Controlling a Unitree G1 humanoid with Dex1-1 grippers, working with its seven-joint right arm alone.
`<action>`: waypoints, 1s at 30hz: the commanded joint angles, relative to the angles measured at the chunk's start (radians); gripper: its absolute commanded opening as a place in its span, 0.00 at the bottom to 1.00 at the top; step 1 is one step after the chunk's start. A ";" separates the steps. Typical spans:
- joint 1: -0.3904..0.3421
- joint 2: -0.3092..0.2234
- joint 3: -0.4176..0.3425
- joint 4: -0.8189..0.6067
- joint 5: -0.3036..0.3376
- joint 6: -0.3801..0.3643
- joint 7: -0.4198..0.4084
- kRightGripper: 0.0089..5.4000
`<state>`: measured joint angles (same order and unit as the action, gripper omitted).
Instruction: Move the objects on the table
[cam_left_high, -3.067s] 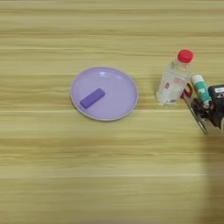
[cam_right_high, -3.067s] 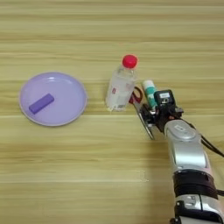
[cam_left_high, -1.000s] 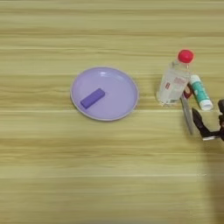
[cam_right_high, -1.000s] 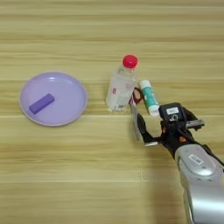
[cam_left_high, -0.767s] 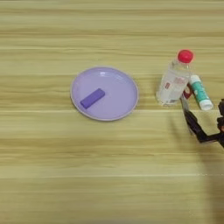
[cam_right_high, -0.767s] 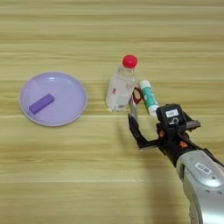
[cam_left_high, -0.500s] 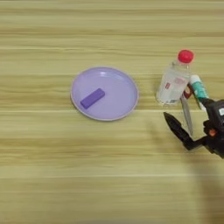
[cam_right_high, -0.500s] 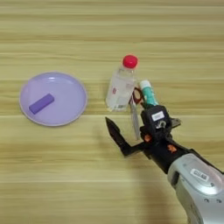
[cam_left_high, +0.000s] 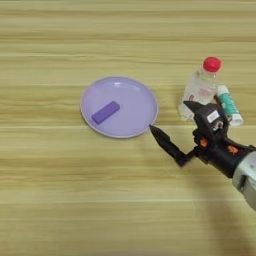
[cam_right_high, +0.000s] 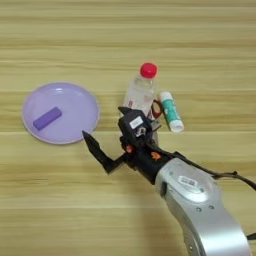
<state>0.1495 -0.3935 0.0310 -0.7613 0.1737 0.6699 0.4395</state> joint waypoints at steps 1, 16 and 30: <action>-0.116 -0.008 0.068 0.022 -0.062 -0.015 -0.039 1.00; -0.419 0.099 0.168 0.468 -0.163 -0.074 -0.076 1.00; -0.544 0.157 0.195 0.808 -0.181 -0.171 -0.029 1.00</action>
<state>-0.3109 -0.2316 0.2312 0.0457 0.0027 0.5533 0.4061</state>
